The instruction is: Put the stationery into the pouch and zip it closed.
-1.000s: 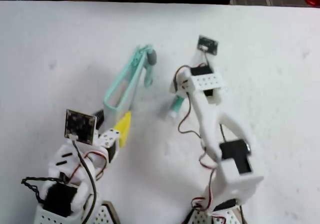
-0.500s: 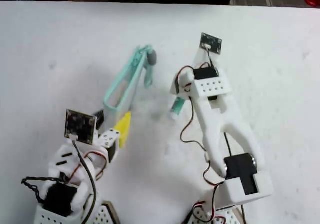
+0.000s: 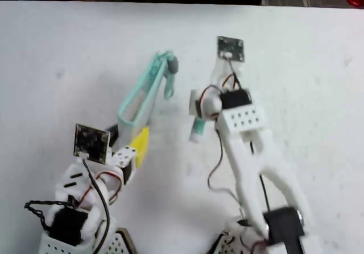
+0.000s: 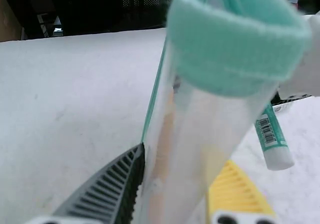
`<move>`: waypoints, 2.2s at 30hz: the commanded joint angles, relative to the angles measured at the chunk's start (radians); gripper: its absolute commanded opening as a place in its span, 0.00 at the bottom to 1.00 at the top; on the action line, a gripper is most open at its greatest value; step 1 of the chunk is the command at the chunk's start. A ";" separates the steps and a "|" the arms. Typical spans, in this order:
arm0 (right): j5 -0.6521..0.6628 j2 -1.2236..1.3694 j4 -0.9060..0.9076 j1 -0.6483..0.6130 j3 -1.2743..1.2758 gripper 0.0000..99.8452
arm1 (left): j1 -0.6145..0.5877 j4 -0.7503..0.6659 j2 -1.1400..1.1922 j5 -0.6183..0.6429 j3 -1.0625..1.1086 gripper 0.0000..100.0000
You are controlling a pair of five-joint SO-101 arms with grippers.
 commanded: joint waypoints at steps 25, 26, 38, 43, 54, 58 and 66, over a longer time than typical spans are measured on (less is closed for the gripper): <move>0.028 -0.544 -0.369 -0.015 0.470 0.02 | 0.013 0.005 0.007 0.006 -0.012 0.20; 0.028 -0.544 -0.369 -0.015 0.470 0.02 | 0.013 0.005 0.007 0.006 -0.012 0.20; 0.097 -0.616 -0.361 -0.016 0.348 0.02 | 0.013 0.005 0.007 0.006 -0.012 0.20; 0.328 -0.745 -0.383 -0.074 0.331 0.02 | 0.013 0.005 0.007 0.006 -0.012 0.20; 0.466 -0.990 -0.645 -0.163 0.330 0.02 | 0.013 0.005 0.007 0.008 -0.012 0.20; 0.465 -1.000 -0.704 -0.165 0.330 0.02 | 0.013 0.005 0.007 0.008 -0.012 0.20; 0.471 -0.998 -0.809 -0.280 0.328 0.02 | 0.013 0.003 0.007 0.005 -0.012 0.20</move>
